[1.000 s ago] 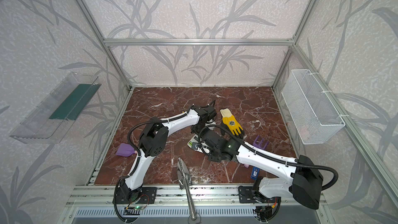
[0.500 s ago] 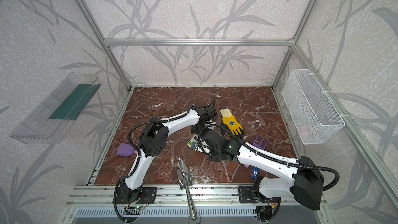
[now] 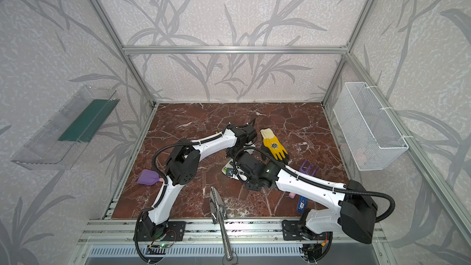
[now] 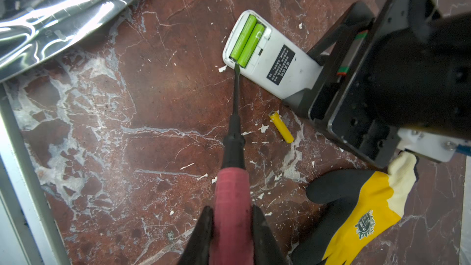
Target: Unload the batteries from the remote control
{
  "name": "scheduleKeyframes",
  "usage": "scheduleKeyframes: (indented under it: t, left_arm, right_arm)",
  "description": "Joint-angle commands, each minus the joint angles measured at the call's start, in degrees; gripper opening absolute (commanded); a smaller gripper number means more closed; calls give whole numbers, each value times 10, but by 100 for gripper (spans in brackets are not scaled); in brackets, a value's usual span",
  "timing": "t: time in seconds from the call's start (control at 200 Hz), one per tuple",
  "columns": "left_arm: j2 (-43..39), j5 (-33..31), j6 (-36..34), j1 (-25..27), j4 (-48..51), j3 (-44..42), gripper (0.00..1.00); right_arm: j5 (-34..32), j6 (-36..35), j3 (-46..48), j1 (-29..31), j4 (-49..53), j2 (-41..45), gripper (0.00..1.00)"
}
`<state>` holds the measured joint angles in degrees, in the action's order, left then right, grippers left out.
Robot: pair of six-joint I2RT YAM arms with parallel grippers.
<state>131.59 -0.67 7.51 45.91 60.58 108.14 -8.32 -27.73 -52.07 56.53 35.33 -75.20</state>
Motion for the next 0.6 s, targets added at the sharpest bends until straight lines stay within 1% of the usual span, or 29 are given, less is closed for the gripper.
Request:
scheduleKeyframes:
  t: [0.0, 0.225, 0.39, 0.415, 0.595]
  left_arm:
    - [38, -14, 8, 7, 33, -2, 10]
    - [44, 0, 9, 8, 28, -5, 10]
    - [49, 13, 9, 8, 22, -12, 10]
    - [49, 16, 9, 8, 21, -13, 10]
    - [50, 21, 7, 7, 16, -21, 9]
  right_arm:
    - [3, -5, -22, 4, 19, -12, 0]
    - [0, -6, -42, 11, 19, -42, 0]
    - [-27, 24, -36, 17, 3, -67, 0]
    - [-32, 29, -31, 36, -3, -68, 0]
    - [-44, 71, 9, 54, -52, -61, 0]
